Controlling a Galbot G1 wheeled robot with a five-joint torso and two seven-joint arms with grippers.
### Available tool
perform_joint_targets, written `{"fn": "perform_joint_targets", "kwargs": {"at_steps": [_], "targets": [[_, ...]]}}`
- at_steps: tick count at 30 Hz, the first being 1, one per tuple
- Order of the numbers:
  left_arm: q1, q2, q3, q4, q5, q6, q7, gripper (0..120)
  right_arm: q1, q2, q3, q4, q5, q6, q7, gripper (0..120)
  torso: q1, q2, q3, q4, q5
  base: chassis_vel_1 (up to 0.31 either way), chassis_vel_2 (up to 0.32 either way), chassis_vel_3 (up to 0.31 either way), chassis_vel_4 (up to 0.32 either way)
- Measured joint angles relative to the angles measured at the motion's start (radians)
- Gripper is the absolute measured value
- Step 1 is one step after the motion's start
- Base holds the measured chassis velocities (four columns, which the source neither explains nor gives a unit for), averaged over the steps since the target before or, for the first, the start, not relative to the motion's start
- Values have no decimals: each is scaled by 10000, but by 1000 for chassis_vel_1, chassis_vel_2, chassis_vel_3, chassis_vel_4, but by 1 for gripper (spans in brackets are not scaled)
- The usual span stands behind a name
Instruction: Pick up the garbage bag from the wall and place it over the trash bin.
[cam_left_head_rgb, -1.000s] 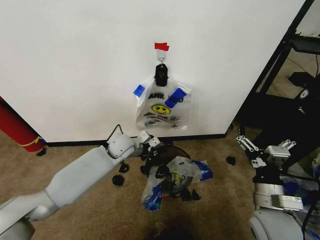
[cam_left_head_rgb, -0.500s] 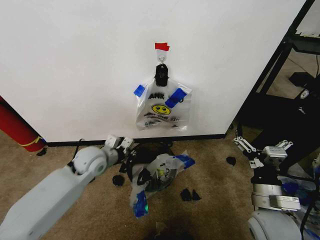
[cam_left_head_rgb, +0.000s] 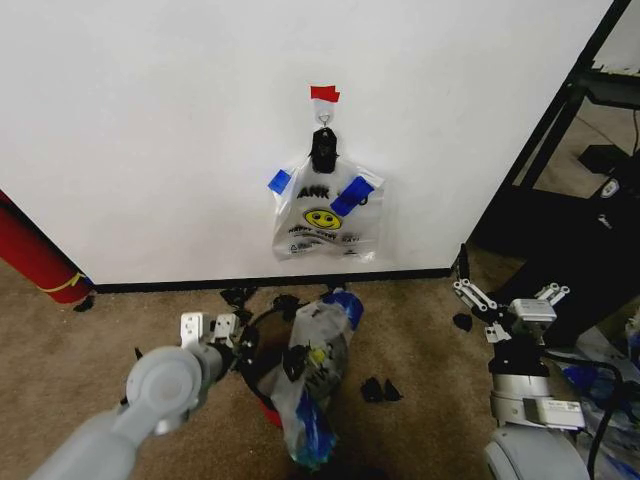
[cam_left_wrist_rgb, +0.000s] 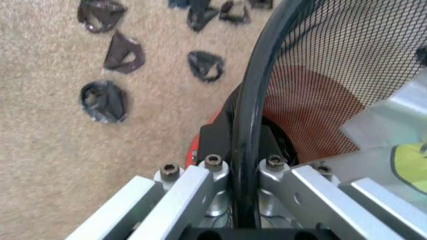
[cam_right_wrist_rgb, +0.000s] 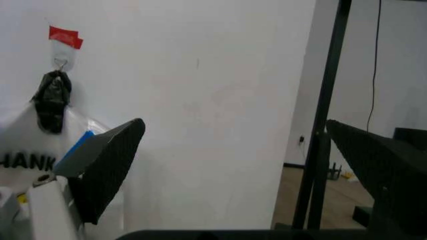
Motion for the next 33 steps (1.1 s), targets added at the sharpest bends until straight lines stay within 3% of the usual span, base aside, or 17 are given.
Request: {"fn": "perform_joint_targets", "kwargs": {"at_steps": [5,12,20,33], "targets": [[581,-769,101,-107,911,-924,-250,0,-290,-96,80,-73,-58,182,-10,100,0,0,0,2,0,0,0,0,0],[1138,-1382,552,253,1868,-1458,-172,0,-306,-155,-13,-149,-211,149,-169,100,0,0,0,4,0,0,0,0,0],[987,-2121,720,848,2962,-1986,372,0,-124,-226,-110,-356,-405,147,-353,100,0,-2,1,3,0,0,0,0,0],[863,-2835,980,1421,4228,-2040,1050,0,-122,-366,-67,-622,-422,365,-355,100,1,-1,1,3,0,0,0,0,0]]}}
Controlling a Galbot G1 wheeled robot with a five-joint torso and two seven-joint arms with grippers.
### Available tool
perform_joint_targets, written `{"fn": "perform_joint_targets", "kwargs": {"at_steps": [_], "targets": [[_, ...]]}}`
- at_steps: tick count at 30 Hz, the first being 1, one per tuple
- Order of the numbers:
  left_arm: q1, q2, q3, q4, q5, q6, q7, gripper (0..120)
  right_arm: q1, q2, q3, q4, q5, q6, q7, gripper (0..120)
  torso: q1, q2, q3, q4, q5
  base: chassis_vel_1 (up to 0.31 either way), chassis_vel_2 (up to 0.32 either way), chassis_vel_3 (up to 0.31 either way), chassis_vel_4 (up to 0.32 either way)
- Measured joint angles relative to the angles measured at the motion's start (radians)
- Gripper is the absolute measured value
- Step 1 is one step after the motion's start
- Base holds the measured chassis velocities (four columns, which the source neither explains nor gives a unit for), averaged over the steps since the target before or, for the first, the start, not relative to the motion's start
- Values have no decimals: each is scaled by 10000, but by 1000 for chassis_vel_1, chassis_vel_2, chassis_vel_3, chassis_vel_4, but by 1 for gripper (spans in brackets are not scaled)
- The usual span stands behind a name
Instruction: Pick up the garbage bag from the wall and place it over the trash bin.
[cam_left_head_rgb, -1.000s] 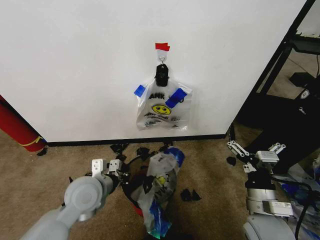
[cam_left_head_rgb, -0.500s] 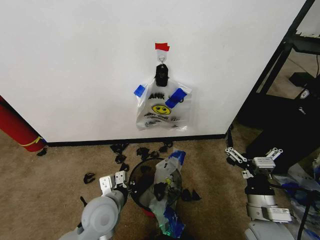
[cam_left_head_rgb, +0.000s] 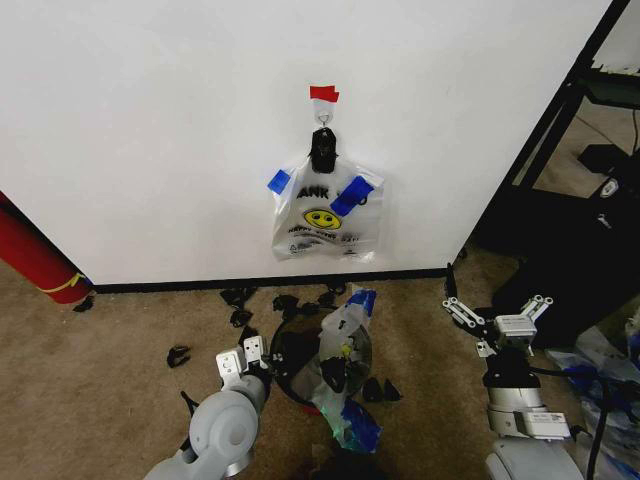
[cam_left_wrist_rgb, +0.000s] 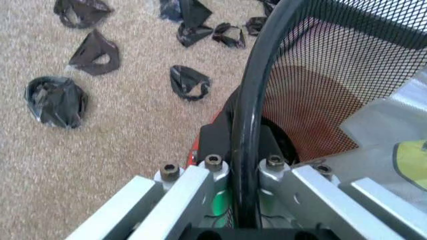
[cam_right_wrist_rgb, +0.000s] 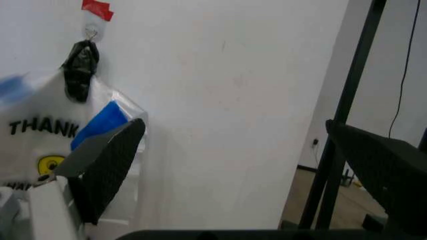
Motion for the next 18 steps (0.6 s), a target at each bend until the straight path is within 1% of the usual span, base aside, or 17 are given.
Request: {"fn": "perform_joint_targets", "kwargs": {"at_steps": [3,5,7,8,9,12,14,16,17,18], "targets": [[0,-45,16,37,182,-6,83,1,-17,-25,19,-10,1,20,8,100,0,0,0,0,0,0,0,0,0],[3,-87,21,47,296,-5,199,9,-28,-42,23,-26,2,42,12,100,0,0,0,-1,-1,0,0,0,0],[11,-137,22,45,329,41,284,19,-23,-58,19,-53,4,56,14,100,0,0,0,-1,0,0,0,0,0],[11,-147,23,40,338,58,298,22,-12,-65,15,-65,4,57,14,100,0,0,0,0,0,0,0,0,0],[11,-147,23,40,338,58,298,22,-12,-65,15,-65,4,57,14,100,0,0,0,0,0,0,0,0,0],[13,-151,10,-54,403,82,377,34,45,-102,13,-96,5,66,14,100,0,0,0,0,-1,0,0,0,0],[60,-58,-16,-296,516,85,493,44,94,-120,13,-126,10,82,15,100,0,0,0,0,-1,0,0,0,0],[128,133,-63,-575,715,57,624,51,125,-122,13,-166,14,101,16,100,0,0,0,-1,-2,0,0,0,0],[128,133,-63,-575,715,57,624,51,125,-122,13,-166,14,101,16,100,0,0,0,-1,-2,0,0,0,0],[174,307,-126,-796,890,1,750,55,148,-121,15,-207,17,122,17,100,0,0,0,-1,-2,0,0,0,0]]}}
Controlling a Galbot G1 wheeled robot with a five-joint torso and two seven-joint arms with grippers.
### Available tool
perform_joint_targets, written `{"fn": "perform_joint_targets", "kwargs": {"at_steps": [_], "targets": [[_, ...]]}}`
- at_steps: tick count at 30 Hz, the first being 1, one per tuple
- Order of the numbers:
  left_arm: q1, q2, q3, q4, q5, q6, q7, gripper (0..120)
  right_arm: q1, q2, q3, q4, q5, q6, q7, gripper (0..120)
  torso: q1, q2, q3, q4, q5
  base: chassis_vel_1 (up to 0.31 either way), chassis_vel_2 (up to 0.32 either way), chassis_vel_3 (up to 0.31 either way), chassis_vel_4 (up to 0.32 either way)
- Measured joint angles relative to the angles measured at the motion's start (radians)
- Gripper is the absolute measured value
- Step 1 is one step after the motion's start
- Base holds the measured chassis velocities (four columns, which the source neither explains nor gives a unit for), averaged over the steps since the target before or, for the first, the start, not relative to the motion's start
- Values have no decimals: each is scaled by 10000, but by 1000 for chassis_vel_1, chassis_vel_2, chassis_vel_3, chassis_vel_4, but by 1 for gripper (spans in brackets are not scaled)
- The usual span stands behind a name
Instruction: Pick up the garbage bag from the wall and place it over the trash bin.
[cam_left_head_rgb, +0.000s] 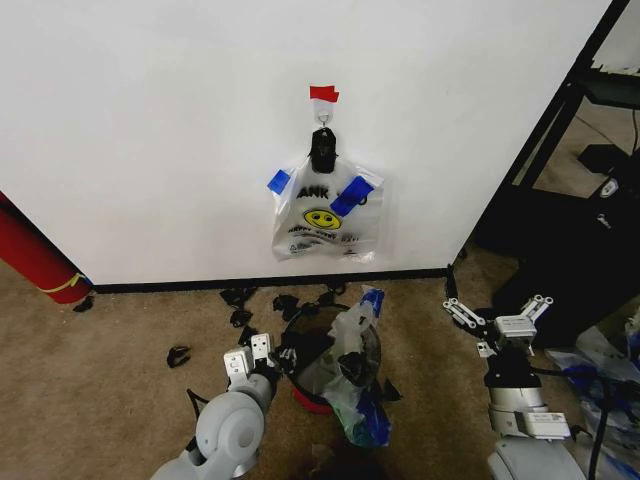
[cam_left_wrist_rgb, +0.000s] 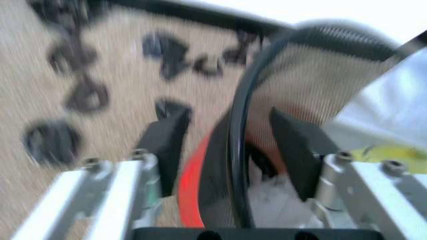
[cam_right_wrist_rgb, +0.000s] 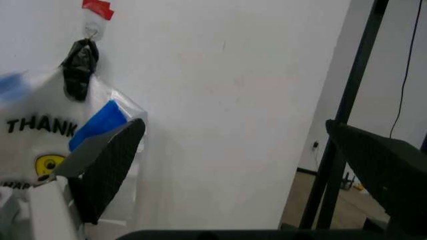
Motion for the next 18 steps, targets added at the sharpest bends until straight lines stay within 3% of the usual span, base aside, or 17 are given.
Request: {"fn": "perform_joint_targets", "kwargs": {"at_steps": [2,5,7,8,11,15,18], "targets": [[52,301,-128,-376,229,-119,200,63,24,-1,7,-65,12,34,2,100,0,0,0,0,0,0,0,0,0],[65,1102,-411,-1663,487,-331,855,77,174,-83,125,-422,162,112,43,100,0,0,0,2,0,0,0,0,0],[39,1208,-427,-1872,507,-354,991,77,196,-98,152,-468,181,110,60,100,0,0,0,1,1,0,0,0,0],[-8,1341,-440,-2118,554,-388,1208,84,231,-128,197,-546,198,96,87,100,0,0,0,1,1,0,0,0,0],[-295,1928,-335,-2917,829,-493,2450,98,244,-326,443,-955,166,-139,25,100,0,0,0,1,1,0,0,0,0],[-542,2290,-151,-3190,857,-424,3201,100,117,-440,537,-1230,139,-162,-356,100,0,0,0,-1,1,0,0,0,0],[-1011,2800,180,-3252,962,-221,4348,100,-35,-496,561,-1600,136,353,-1438,100,0,0,0,-1,0,0,0,0,0]]}}
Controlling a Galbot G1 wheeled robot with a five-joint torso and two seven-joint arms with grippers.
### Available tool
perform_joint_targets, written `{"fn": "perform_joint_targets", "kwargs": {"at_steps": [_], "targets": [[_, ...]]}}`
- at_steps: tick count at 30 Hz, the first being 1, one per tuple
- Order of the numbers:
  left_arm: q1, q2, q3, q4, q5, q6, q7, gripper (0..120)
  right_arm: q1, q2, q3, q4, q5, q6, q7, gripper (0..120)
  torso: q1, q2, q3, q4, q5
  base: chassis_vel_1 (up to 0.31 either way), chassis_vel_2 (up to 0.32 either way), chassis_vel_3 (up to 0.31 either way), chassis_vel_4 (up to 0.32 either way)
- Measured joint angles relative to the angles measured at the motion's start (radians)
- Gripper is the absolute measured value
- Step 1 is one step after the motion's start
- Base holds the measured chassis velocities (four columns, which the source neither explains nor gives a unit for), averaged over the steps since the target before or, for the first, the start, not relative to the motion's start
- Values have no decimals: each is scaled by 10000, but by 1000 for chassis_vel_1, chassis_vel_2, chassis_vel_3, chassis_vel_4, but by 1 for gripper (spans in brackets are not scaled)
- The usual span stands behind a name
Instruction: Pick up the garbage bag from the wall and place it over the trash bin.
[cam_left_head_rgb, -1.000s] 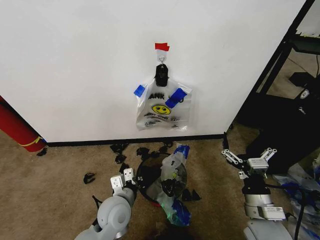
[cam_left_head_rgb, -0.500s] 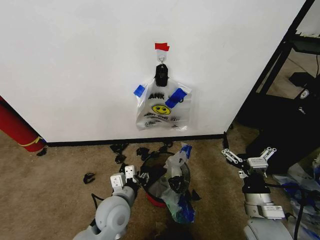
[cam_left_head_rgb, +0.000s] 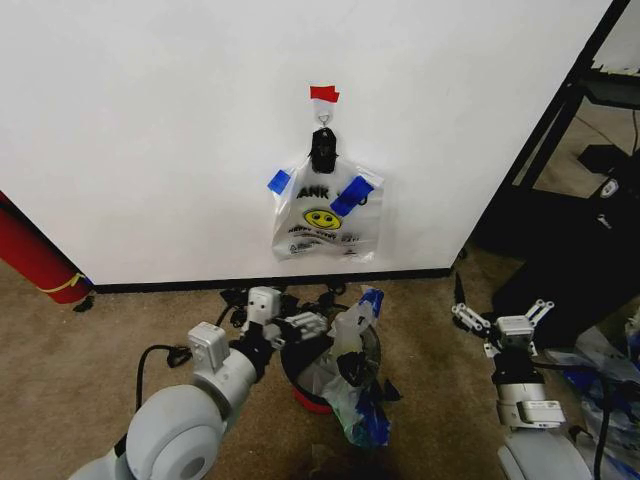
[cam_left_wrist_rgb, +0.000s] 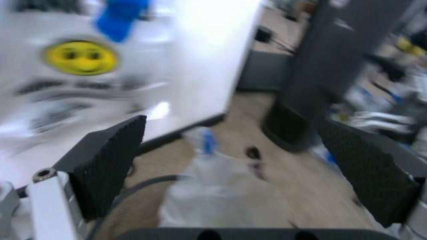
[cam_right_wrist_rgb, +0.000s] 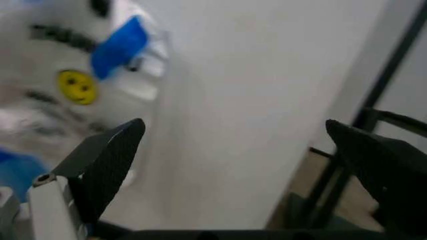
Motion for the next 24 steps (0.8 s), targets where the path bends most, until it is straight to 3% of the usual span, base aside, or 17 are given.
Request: {"fn": "perform_joint_targets", "kwargs": {"at_steps": [4,9,16,20,24], "targets": [[-590,318,489,296,427,317,462,100,8,115,13,-266,-311,773,-851,100,0,0,0,4,0,0,0,0,0],[-1807,424,1335,886,367,964,240,100,28,338,-53,-399,-860,1310,-1223,100,0,0,1,-1,0,0,0,0,0],[-2895,103,2224,1667,-745,1851,-1110,99,97,440,-96,-511,-1040,1480,-1240,100,0,-1,1,1,-1,0,0,0,0],[-3198,-42,2431,1848,-1666,2145,-1731,89,139,459,-81,-554,-1092,1519,-1154,100,0,0,1,1,0,0,0,0,0],[-3233,-51,2476,1882,-1766,2205,-1831,77,169,560,-125,-553,-1209,1519,-1137,100,0,0,1,2,-1,0,0,0,0]]}}
